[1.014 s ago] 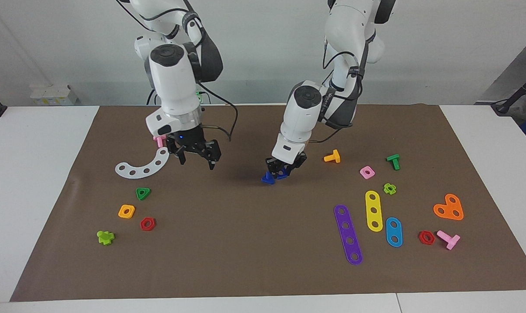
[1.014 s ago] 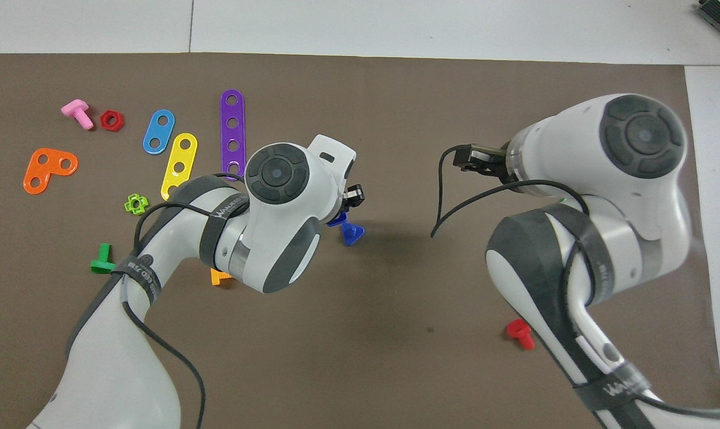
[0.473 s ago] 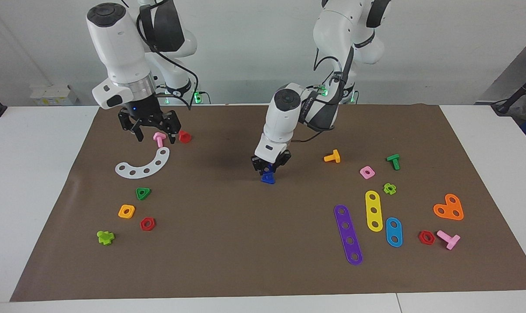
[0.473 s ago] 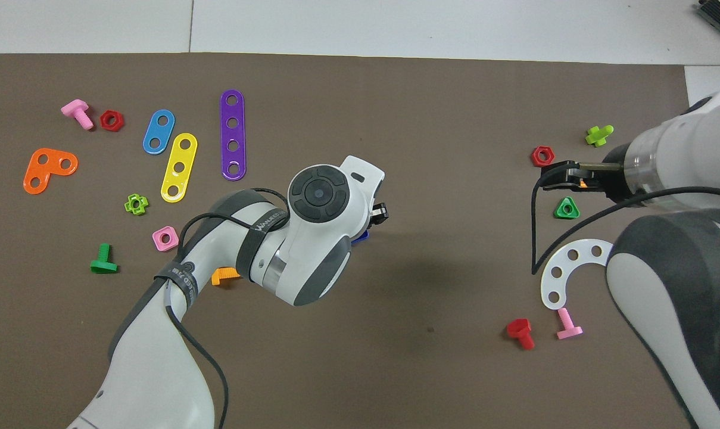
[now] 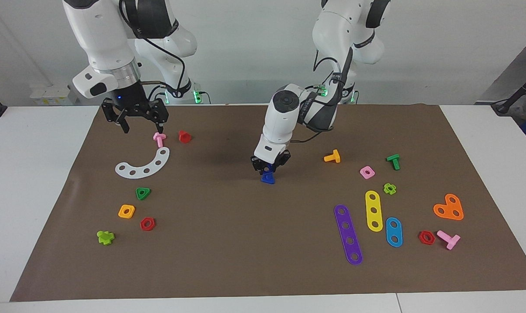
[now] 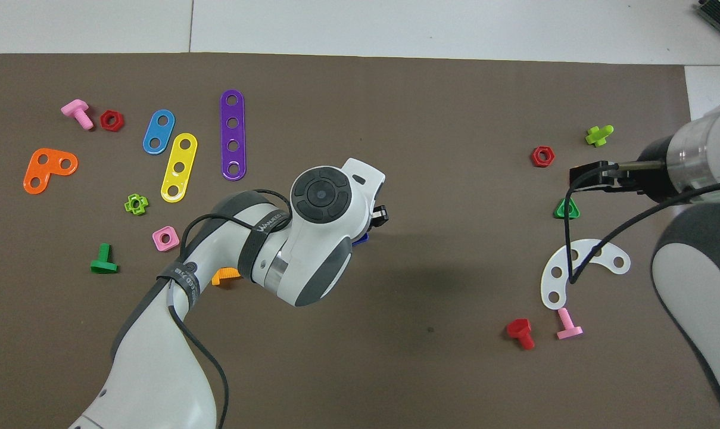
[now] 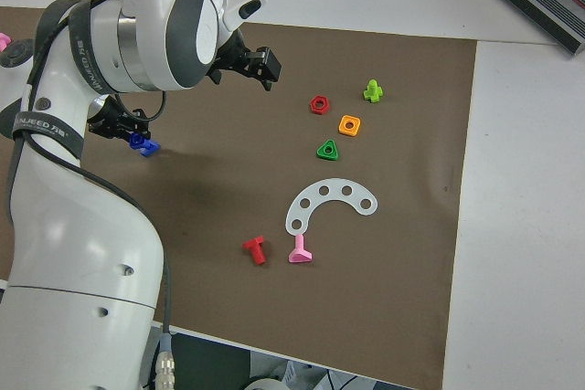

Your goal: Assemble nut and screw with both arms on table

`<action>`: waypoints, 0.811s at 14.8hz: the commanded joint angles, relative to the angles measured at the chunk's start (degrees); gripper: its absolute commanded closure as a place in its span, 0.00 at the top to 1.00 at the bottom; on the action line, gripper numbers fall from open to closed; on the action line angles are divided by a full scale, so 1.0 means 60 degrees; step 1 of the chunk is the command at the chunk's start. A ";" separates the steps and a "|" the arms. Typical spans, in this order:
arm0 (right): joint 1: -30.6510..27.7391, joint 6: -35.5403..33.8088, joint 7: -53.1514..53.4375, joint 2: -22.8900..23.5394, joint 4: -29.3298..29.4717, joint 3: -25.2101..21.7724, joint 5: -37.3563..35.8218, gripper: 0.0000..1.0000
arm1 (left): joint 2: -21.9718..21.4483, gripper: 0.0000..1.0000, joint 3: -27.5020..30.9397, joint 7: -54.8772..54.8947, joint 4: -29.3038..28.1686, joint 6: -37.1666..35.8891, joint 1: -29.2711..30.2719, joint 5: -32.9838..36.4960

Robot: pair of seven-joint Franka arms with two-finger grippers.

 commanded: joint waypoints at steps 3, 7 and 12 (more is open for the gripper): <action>-0.0070 -0.0090 -0.0281 0.0036 0.0016 0.0044 0.0192 1.00 | 0.0016 0.00 0.0212 -0.0063 -0.0236 -0.0275 -0.0176 -0.0110; -0.0070 -0.0017 -0.0281 0.0035 0.0015 0.0044 0.0192 1.00 | 0.0031 0.00 0.0242 -0.0078 -0.0001 -0.0465 -0.0161 -0.0139; -0.0070 -0.0002 -0.0237 0.0050 0.0030 0.0044 0.0192 1.00 | 0.0279 0.00 0.0242 -0.0092 0.0788 -0.1093 -0.0044 -0.0169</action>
